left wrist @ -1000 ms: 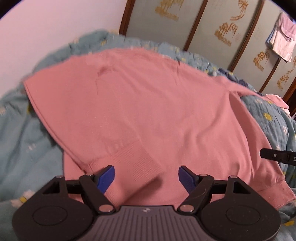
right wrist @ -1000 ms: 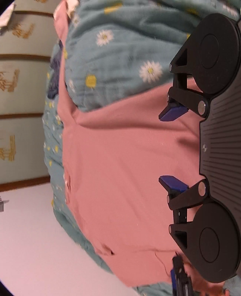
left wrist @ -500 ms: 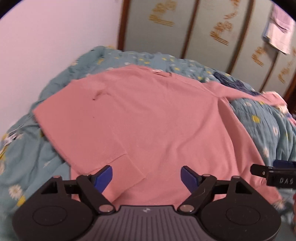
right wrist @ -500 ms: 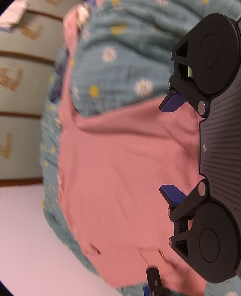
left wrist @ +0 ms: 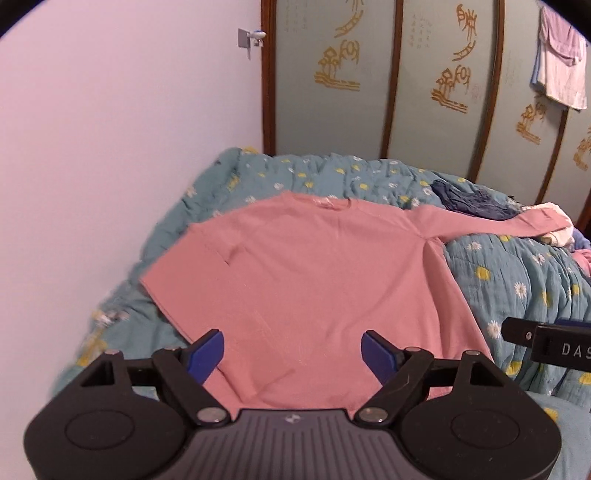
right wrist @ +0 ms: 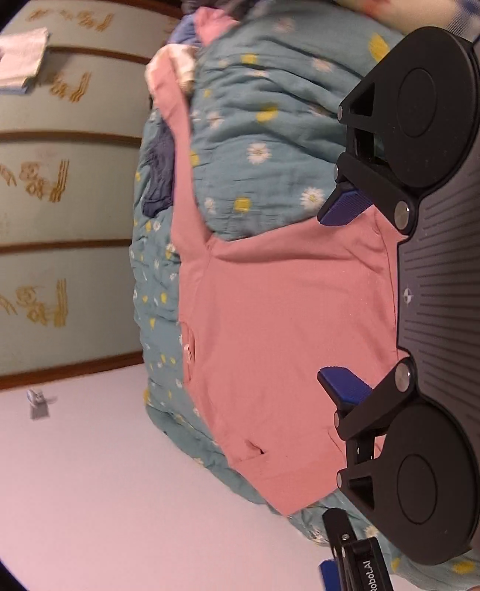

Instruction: Fold clothes

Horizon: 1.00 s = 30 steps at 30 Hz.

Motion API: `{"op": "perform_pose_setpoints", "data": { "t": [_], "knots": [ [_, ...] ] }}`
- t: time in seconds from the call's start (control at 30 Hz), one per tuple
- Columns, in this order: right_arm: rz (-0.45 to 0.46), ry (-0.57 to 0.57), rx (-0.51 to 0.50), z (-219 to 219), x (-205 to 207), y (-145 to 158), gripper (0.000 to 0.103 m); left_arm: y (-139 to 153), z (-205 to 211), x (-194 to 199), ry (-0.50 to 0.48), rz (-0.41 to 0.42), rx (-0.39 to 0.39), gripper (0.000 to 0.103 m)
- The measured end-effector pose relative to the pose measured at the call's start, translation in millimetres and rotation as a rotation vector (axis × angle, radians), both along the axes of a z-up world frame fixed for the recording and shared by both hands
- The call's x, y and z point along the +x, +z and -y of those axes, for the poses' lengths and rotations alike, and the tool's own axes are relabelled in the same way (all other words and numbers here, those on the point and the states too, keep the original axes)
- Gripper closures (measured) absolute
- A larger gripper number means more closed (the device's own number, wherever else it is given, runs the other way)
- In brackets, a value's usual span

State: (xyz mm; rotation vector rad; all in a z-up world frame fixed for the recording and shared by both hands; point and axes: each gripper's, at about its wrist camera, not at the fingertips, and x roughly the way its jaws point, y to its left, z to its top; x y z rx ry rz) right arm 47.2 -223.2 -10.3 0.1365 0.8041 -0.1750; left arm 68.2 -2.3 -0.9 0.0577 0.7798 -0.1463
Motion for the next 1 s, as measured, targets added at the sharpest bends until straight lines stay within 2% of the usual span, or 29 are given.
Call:
{"op": "perform_pose_setpoints", "data": {
  "t": [0.07,0.13,0.23,0.3,0.4,0.47,0.6,0.7,0.77,0.87,0.97,1.0],
  "knots": [
    [0.002,0.017,-0.014,-3,15,34,0.02,30,5,10,0.005,0.002,0.008,0.02],
    [-0.005,0.038,0.013,-4,30,59,0.018,62,13,30,0.024,-0.019,0.028,0.013],
    [-0.03,0.07,0.06,-4,62,90,0.017,82,17,50,0.067,-0.036,0.034,0.013],
    [-0.064,0.021,0.03,-10,74,91,0.016,83,14,58,0.113,-0.052,0.041,0.013],
    [-0.106,-0.056,-0.025,-24,63,67,0.016,57,-2,56,0.138,-0.118,-0.032,0.013],
    [-0.093,-0.014,-0.021,-35,43,45,0.016,32,-8,50,0.136,-0.167,-0.057,0.013],
    [-0.112,0.048,0.017,-45,14,9,0.016,-22,-9,32,0.138,-0.257,-0.02,0.014],
    [-0.144,0.049,0.006,-49,-6,-9,0.016,-43,-5,15,0.12,-0.286,-0.01,0.014],
    [-0.146,0.06,0.004,-51,-15,-11,0.016,-47,-1,4,0.108,-0.281,0.0,0.014],
    [-0.119,0.087,-0.003,-57,-27,-10,0.016,-36,9,-15,0.082,-0.211,0.053,0.014],
    [-0.099,0.076,0.001,-56,-33,-4,0.016,-27,18,-32,0.098,-0.142,0.131,0.014],
    [-0.092,0.073,0.006,-56,-36,-1,0.016,-26,20,-32,0.097,-0.138,0.135,0.014]
  ]
}}
